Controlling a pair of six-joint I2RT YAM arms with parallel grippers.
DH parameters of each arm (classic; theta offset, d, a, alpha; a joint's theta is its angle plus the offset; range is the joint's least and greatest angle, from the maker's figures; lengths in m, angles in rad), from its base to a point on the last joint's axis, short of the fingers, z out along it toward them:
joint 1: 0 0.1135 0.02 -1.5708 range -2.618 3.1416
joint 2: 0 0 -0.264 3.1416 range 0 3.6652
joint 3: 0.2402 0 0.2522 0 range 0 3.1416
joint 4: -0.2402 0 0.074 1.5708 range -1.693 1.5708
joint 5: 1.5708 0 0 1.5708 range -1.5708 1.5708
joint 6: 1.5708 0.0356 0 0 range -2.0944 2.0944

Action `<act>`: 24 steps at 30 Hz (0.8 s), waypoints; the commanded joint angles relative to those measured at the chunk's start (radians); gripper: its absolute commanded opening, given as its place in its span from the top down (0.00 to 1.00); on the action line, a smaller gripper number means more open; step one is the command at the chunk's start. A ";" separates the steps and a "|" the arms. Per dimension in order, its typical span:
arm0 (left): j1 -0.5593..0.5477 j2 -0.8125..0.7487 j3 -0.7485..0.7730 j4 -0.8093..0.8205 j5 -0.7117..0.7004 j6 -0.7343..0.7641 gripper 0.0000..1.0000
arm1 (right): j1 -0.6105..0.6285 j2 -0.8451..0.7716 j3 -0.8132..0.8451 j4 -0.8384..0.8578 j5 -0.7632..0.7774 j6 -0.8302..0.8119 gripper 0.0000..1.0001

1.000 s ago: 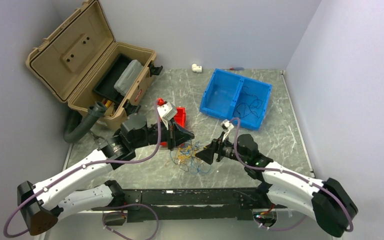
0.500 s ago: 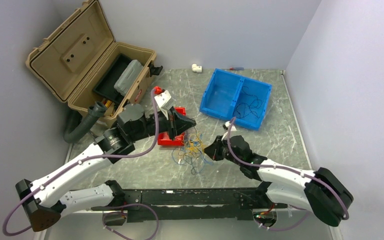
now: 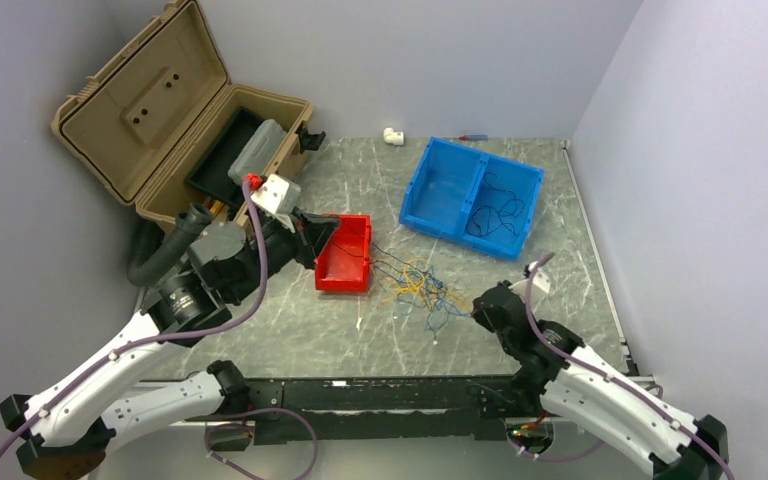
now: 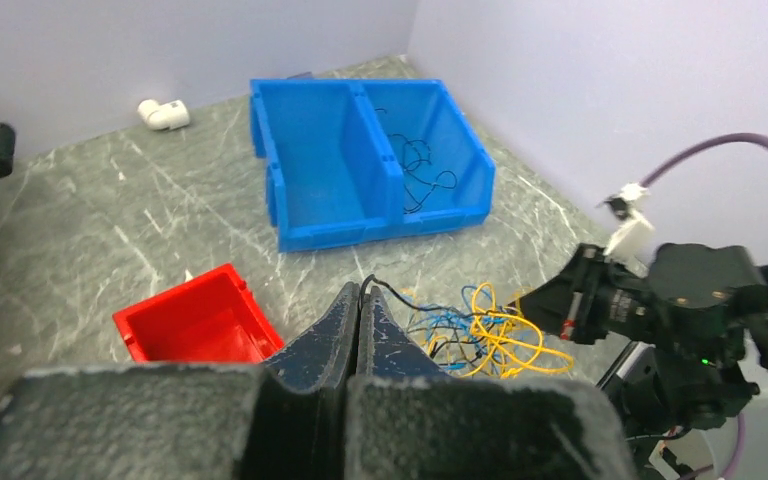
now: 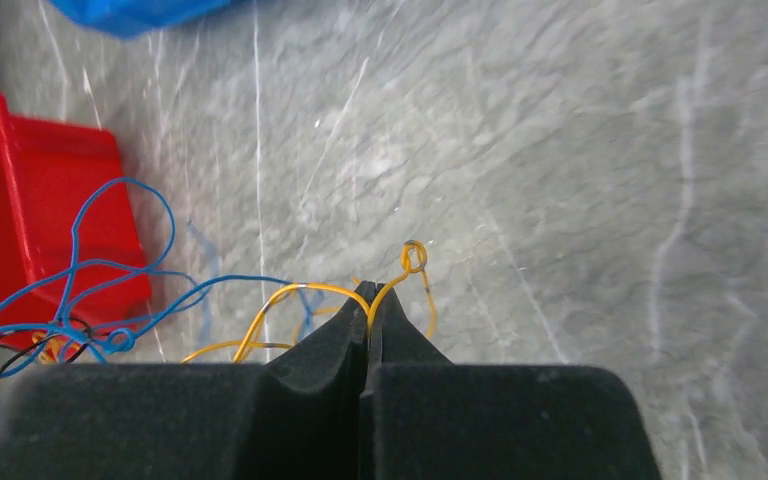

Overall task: Untangle the cables
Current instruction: Untie the cable.

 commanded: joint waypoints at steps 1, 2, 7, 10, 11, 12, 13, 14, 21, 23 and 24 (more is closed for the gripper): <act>0.003 -0.020 -0.026 0.004 -0.101 -0.042 1.00 | -0.002 -0.078 0.081 -0.211 0.150 0.097 1.00; 0.002 -0.019 -0.029 0.002 -0.089 -0.043 1.00 | -0.001 -0.088 0.093 -0.192 0.148 0.045 1.00; 0.003 -0.009 -0.044 0.055 0.078 -0.014 1.00 | -0.002 -0.108 0.153 -0.040 -0.011 -0.304 0.64; 0.003 0.017 -0.042 0.089 0.205 0.006 1.00 | -0.001 -0.138 0.157 0.058 -0.151 -0.454 0.44; 0.002 0.026 -0.039 0.099 0.245 0.013 1.00 | 0.000 -0.155 0.153 0.097 -0.202 -0.494 0.38; 0.002 0.036 -0.034 0.104 0.287 0.016 1.00 | -0.001 -0.174 0.141 0.140 -0.264 -0.532 0.35; 0.002 0.046 -0.031 0.111 0.325 0.022 1.00 | -0.001 -0.190 0.129 0.193 -0.326 -0.575 0.32; 0.002 0.057 -0.025 0.115 0.356 0.028 1.00 | 0.000 -0.206 0.117 0.243 -0.391 -0.608 0.30; 0.002 0.113 -0.005 0.143 0.497 0.027 1.00 | 0.000 -0.090 0.111 0.517 -0.774 -0.729 0.25; 0.003 0.123 -0.001 0.149 0.513 0.021 1.00 | 0.001 -0.013 0.137 0.586 -0.829 -0.750 0.26; 0.003 0.129 0.002 0.150 0.521 0.019 1.00 | 0.003 0.020 0.149 0.614 -0.852 -0.762 0.26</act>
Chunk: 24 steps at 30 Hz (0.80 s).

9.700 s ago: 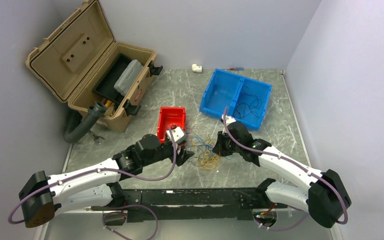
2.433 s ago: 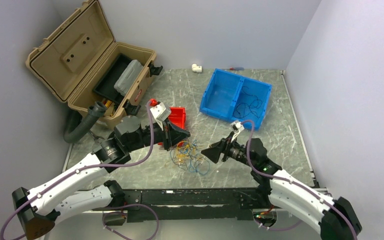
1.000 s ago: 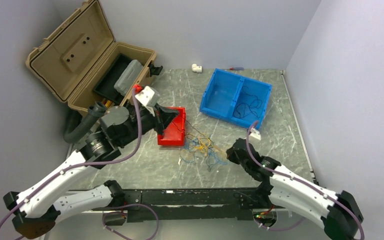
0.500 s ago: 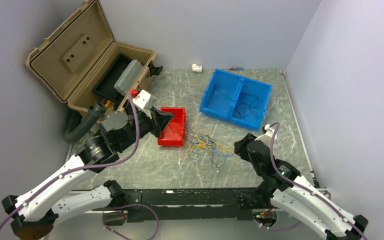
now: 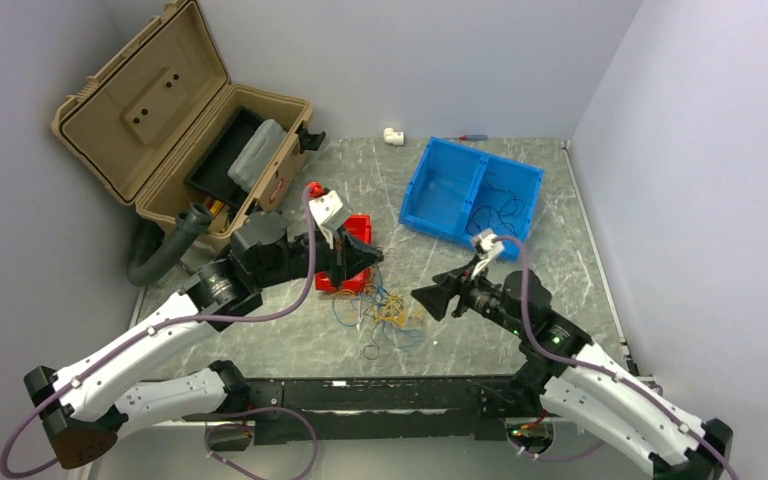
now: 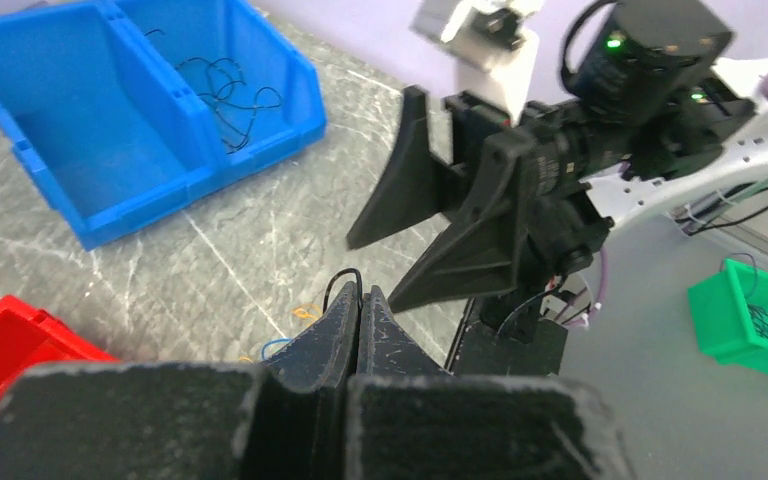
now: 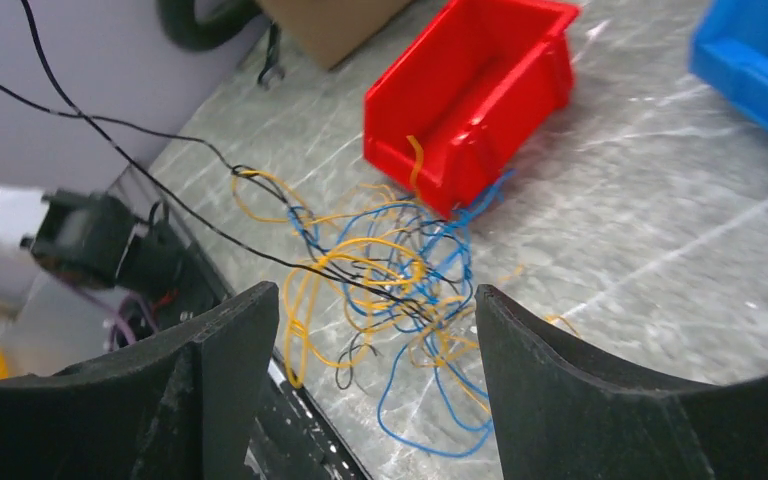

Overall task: Untangle the cables
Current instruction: Untie the cable.

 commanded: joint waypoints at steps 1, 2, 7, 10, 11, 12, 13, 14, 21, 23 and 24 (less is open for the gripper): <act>0.001 0.014 0.054 0.075 0.102 0.005 1.00 | 0.005 0.134 0.056 0.239 -0.239 -0.109 0.26; 0.002 0.018 0.057 0.077 0.108 0.003 1.00 | 0.008 0.155 0.066 0.269 -0.258 -0.120 0.26; 0.002 0.039 0.059 0.106 0.141 -0.013 1.00 | 0.021 0.229 0.102 0.383 -0.340 -0.162 0.23; 0.001 0.060 0.064 0.124 0.172 -0.029 1.00 | 0.028 0.258 0.117 0.417 -0.366 -0.177 0.23; 0.002 0.067 0.065 0.131 0.180 -0.034 1.00 | 0.032 0.261 0.115 0.430 -0.377 -0.180 0.23; 0.002 0.072 0.063 0.140 0.188 -0.040 1.00 | 0.034 0.260 0.114 0.447 -0.387 -0.180 0.23; 0.002 0.079 0.062 0.150 0.198 -0.047 1.00 | 0.035 0.259 0.110 0.462 -0.396 -0.180 0.23; 0.002 0.086 0.061 0.162 0.207 -0.054 1.00 | 0.037 0.257 0.109 0.472 -0.402 -0.180 0.23; 0.002 0.142 0.079 0.220 0.286 -0.093 1.00 | 0.041 0.223 0.105 0.452 -0.399 -0.208 0.24; 0.002 0.148 0.085 0.222 0.294 -0.097 1.00 | 0.041 0.190 0.093 0.448 -0.390 -0.220 0.24; 0.002 0.150 0.087 0.222 0.296 -0.097 1.00 | 0.042 0.172 0.080 0.445 -0.384 -0.226 0.24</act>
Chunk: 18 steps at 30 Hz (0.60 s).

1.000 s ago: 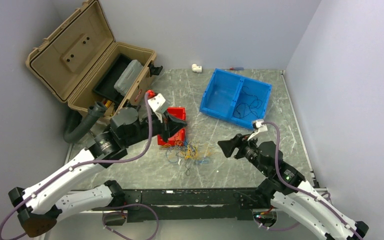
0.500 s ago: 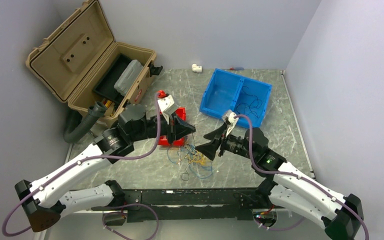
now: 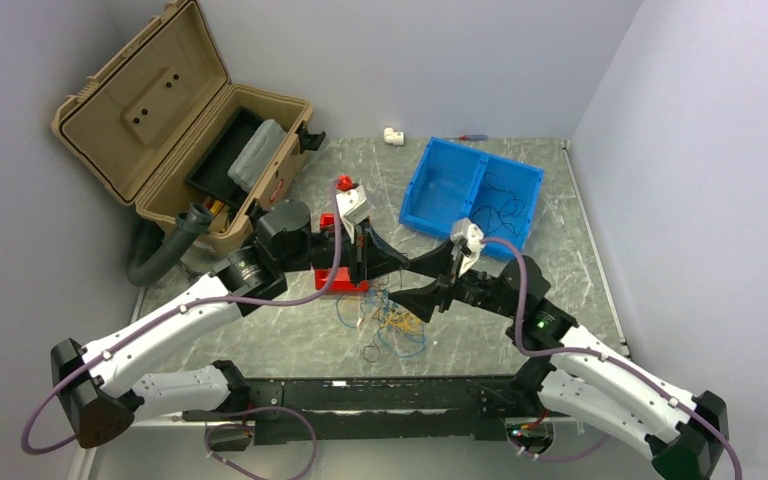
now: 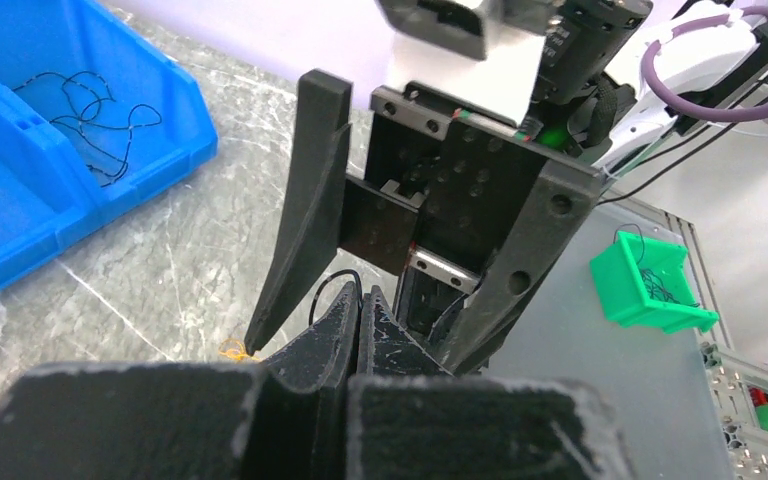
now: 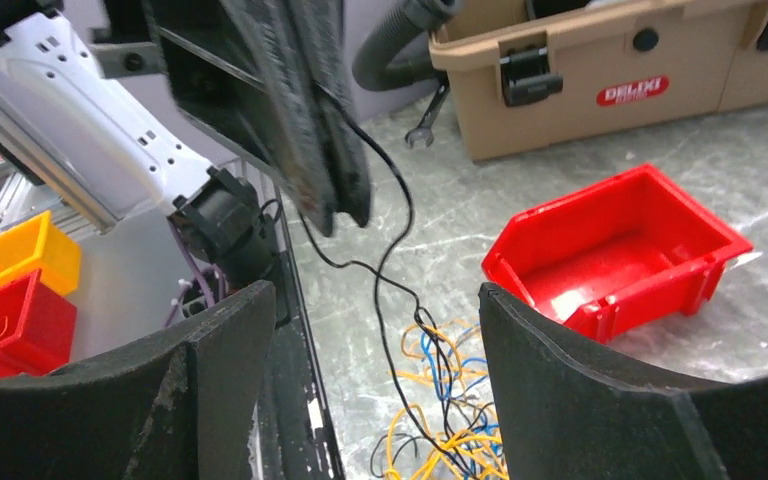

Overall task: Untangle the cables
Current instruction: Untie the cable.

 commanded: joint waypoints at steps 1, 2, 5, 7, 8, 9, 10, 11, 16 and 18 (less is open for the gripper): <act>0.001 0.005 0.059 0.071 0.060 -0.024 1.00 | 0.006 -0.094 -0.005 0.042 0.001 -0.052 0.24; 0.001 0.006 0.062 0.070 0.061 -0.024 1.00 | 0.006 -0.114 -0.010 0.035 0.007 -0.057 0.24; 0.002 0.011 0.066 0.067 0.066 -0.025 1.00 | 0.007 -0.159 -0.015 -0.006 0.029 -0.072 0.24; 0.002 0.013 0.070 0.064 0.069 -0.024 1.00 | 0.007 -0.181 -0.013 -0.042 0.048 -0.083 0.23; 0.001 0.014 0.070 0.061 0.070 -0.024 1.00 | 0.007 -0.192 -0.012 -0.059 0.060 -0.087 0.23; 0.002 0.016 0.071 0.057 0.068 -0.023 1.00 | 0.006 -0.204 -0.012 -0.074 0.072 -0.089 0.23; 0.001 0.016 0.072 0.054 0.067 -0.023 1.00 | 0.006 -0.213 -0.014 -0.087 0.083 -0.091 0.23; 0.002 0.015 0.074 0.049 0.065 -0.021 1.00 | 0.006 -0.223 -0.017 -0.094 0.086 -0.091 0.23; 0.001 0.014 0.077 0.034 0.062 -0.016 1.00 | 0.006 -0.224 -0.045 -0.085 0.118 -0.075 0.23; 0.002 0.015 0.076 0.036 0.064 -0.018 1.00 | 0.006 -0.218 -0.059 -0.060 0.115 -0.080 0.22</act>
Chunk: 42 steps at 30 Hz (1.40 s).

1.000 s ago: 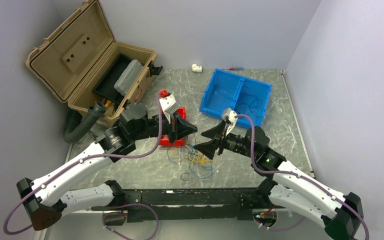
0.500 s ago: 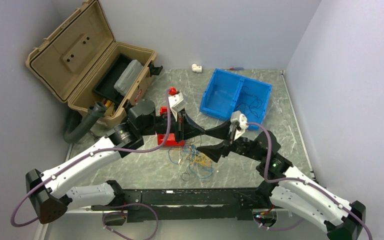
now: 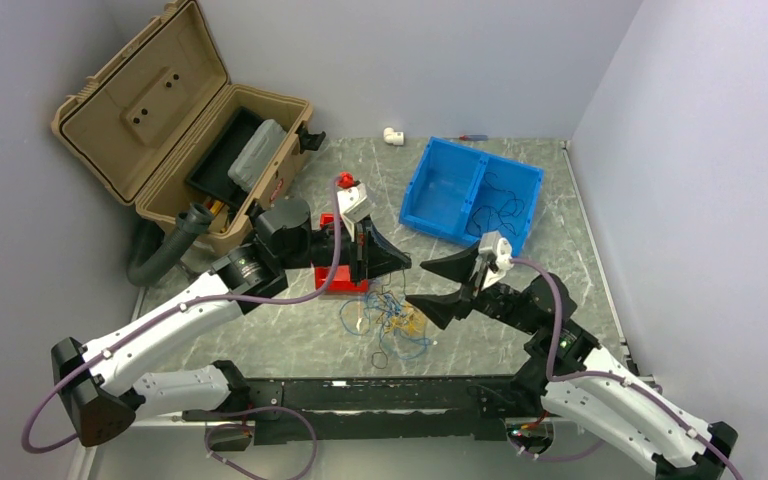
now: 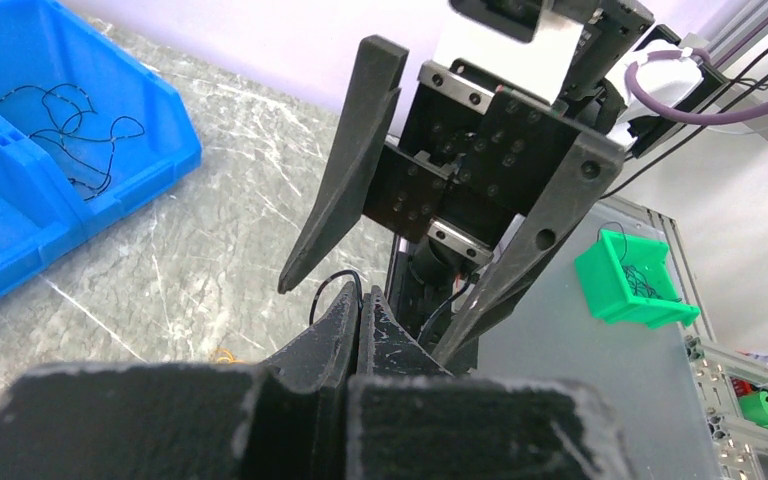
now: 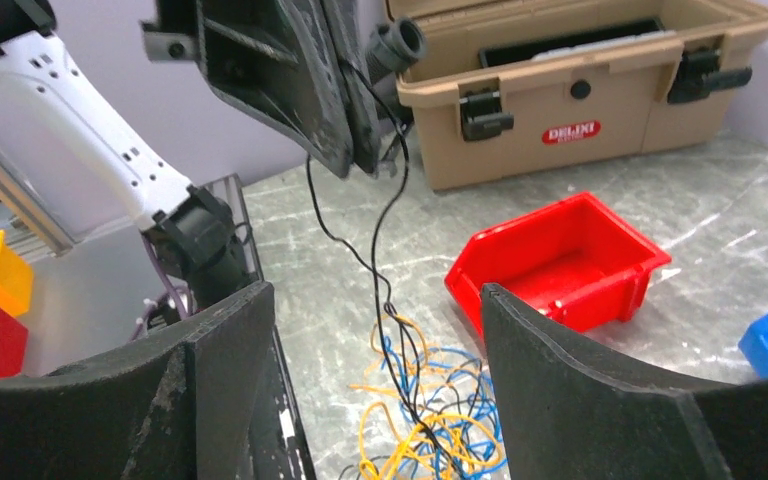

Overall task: Untangle the cables
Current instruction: Untie the cable.

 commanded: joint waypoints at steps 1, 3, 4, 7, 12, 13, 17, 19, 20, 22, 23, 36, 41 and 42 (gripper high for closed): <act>0.001 -0.002 0.048 0.029 0.025 -0.004 1.00 | 0.004 0.004 -0.030 0.048 0.011 -0.019 0.22; 0.002 0.001 0.051 0.026 0.035 -0.006 1.00 | 0.004 0.004 -0.043 0.087 -0.036 -0.025 0.22; 0.001 0.002 0.054 0.025 0.039 -0.007 1.00 | 0.004 0.010 -0.041 0.098 -0.061 -0.033 0.21; 0.002 0.006 0.058 0.021 0.055 -0.008 1.00 | 0.004 0.053 -0.022 0.128 -0.127 -0.049 0.22; 0.000 0.012 0.054 0.036 0.079 -0.020 1.00 | 0.004 0.151 0.017 0.190 -0.155 -0.047 0.17; -0.001 0.015 0.052 0.041 0.084 -0.025 1.00 | 0.005 0.169 0.021 0.204 -0.152 -0.046 0.16; -0.001 0.022 0.050 0.054 0.094 -0.034 1.00 | 0.006 0.215 0.016 0.308 -0.143 -0.023 0.15; -0.002 0.029 0.052 0.060 0.098 -0.035 1.00 | 0.005 0.241 0.022 0.338 -0.155 -0.016 0.15; -0.002 0.033 0.055 0.060 0.099 -0.035 1.00 | 0.007 0.254 0.029 0.343 -0.160 -0.015 0.16; -0.001 0.043 0.055 0.067 0.105 -0.039 1.00 | 0.009 0.287 0.043 0.358 -0.171 -0.011 0.19; -0.002 0.047 0.056 0.073 0.109 -0.043 1.00 | 0.011 0.297 0.048 0.365 -0.178 -0.009 0.23; 0.001 -0.019 -0.013 0.104 -0.041 -0.057 0.30 | 0.011 0.278 0.033 0.313 -0.076 0.057 1.00; 0.017 -0.138 -0.129 0.101 -0.167 -0.042 0.07 | 0.010 0.195 0.011 0.218 0.037 0.060 1.00; 0.023 -0.164 -0.150 0.095 -0.191 -0.044 0.03 | 0.010 0.178 0.016 0.190 0.067 0.071 1.00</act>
